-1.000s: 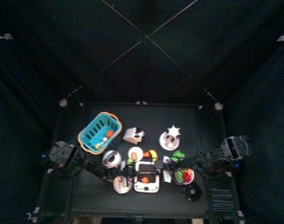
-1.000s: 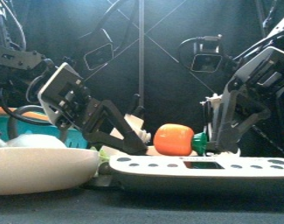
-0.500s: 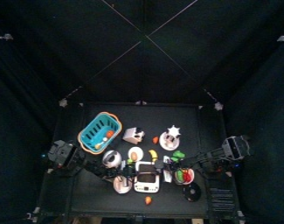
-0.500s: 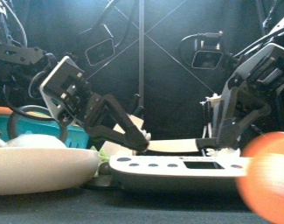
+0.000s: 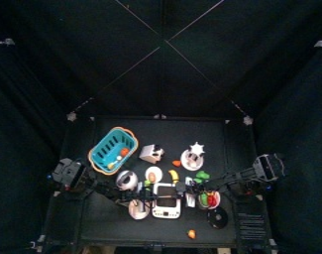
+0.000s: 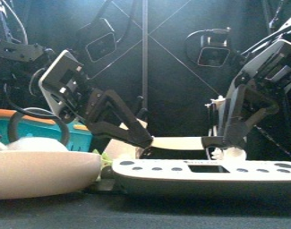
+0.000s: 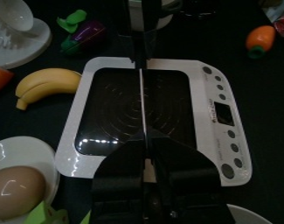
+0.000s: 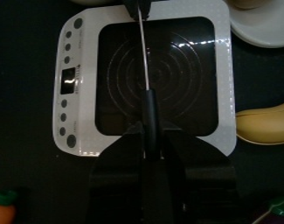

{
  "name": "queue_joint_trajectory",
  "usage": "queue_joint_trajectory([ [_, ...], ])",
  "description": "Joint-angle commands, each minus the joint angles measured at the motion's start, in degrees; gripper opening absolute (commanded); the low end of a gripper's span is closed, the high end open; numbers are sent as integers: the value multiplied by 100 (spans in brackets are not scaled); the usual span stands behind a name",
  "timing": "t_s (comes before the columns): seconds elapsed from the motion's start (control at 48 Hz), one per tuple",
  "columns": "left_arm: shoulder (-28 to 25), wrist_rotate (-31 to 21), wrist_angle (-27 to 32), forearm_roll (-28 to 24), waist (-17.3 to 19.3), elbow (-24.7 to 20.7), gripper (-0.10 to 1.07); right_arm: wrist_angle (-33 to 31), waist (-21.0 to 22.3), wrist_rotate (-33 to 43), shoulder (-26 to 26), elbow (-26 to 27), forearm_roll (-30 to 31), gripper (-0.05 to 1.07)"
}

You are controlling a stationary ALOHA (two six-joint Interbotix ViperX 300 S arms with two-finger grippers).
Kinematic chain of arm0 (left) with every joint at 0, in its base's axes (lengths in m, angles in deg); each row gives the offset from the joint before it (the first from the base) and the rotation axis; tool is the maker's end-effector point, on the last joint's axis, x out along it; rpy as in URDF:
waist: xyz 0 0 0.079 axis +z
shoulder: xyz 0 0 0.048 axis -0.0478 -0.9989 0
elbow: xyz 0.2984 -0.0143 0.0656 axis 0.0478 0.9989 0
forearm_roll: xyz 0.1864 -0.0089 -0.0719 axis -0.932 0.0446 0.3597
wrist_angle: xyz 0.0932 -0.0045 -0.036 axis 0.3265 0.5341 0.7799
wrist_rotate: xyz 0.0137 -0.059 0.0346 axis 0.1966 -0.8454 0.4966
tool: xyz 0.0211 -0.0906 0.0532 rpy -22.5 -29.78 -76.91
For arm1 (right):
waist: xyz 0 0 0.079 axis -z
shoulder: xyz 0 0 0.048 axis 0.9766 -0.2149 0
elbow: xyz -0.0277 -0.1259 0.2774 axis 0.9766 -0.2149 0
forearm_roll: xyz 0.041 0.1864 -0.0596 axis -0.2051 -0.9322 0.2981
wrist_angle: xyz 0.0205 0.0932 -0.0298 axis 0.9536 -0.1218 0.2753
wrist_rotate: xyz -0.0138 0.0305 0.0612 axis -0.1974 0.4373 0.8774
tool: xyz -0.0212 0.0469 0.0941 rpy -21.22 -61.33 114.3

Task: Cut carrot

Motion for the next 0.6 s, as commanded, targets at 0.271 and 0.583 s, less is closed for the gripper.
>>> queue_joint_trajectory([
  [0.271,378,18,-88,-220,26,-26,45,-9,26,-44,299,97,70,39],
  [0.583,466,18,-105,-352,35,-35,45,-26,26,-26,492,114,193,39],
])
